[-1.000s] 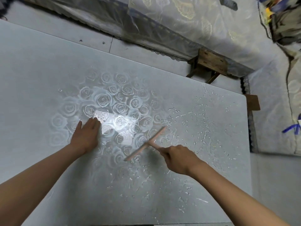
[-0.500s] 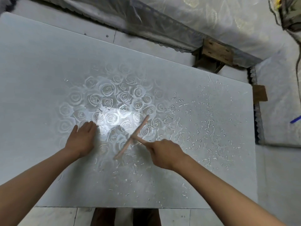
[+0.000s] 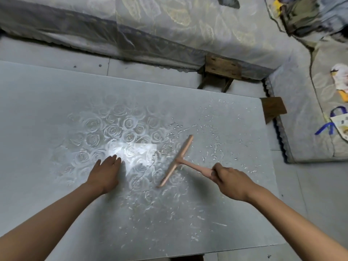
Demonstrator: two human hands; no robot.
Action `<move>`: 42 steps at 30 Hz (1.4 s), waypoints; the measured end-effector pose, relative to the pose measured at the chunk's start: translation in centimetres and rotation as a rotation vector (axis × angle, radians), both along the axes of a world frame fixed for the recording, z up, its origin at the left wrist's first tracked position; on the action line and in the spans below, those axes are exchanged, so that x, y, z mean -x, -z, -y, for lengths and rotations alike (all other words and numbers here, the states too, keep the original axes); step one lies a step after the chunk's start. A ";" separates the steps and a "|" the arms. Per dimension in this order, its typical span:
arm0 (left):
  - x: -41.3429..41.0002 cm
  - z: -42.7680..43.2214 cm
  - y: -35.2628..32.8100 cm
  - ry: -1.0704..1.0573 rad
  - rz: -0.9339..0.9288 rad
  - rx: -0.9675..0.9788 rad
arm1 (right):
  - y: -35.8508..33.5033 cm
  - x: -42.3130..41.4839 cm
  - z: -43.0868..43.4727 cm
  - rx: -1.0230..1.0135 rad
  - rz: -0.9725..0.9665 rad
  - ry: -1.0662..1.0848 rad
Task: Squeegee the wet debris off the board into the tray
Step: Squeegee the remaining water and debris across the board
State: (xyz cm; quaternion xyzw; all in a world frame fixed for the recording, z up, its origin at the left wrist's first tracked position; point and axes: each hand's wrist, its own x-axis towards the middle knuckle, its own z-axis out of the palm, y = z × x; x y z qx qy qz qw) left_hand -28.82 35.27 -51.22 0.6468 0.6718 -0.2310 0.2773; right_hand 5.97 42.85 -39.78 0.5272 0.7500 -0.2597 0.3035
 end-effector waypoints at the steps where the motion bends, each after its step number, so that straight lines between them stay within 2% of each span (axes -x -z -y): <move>1: -1.4 -0.8 -0.1 0.020 -0.003 -0.009 | 0.2 -2.0 -0.5 0.005 0.007 0.026; 6: -9.9 -4.1 1.1 0.028 -0.061 0.002 | 2.4 -12.6 -3.7 -0.006 -0.085 0.188; 16: -28.2 -10.1 4.2 -0.056 -0.129 0.024 | 6.2 -33.9 -11.1 -0.087 -0.208 0.131; 23: -33.1 -13.4 5.4 -0.070 -0.153 0.063 | 6.6 -46.4 -14.5 -0.119 -0.080 0.105; 25: -33.5 -13.9 6.1 -0.075 -0.165 0.067 | 7.6 -47.7 -14.9 -0.090 -0.070 0.115; 27: -33.7 -14.3 6.3 -0.085 -0.172 0.072 | 9.0 -47.2 -15.2 -0.071 -0.167 0.159; 30: -33.6 -14.5 7.1 -0.087 -0.188 0.104 | 11.5 -43.2 -15.6 -0.076 -0.345 0.144; 33: -33.6 -14.4 7.9 -0.098 -0.183 0.133 | 13.5 -37.8 -16.4 -0.066 -0.428 0.073; 36: -33.6 -14.3 8.0 -0.095 -0.180 0.134 | 13.0 -37.1 -17.9 -0.139 -0.402 0.010; 39: -33.5 -14.1 7.8 -0.094 -0.155 0.142 | 9.7 -41.9 -19.2 -0.145 -0.378 0.030; 42: -33.5 -13.8 7.6 -0.093 -0.130 0.135 | 7.7 -46.5 -19.5 -0.113 -0.166 -0.019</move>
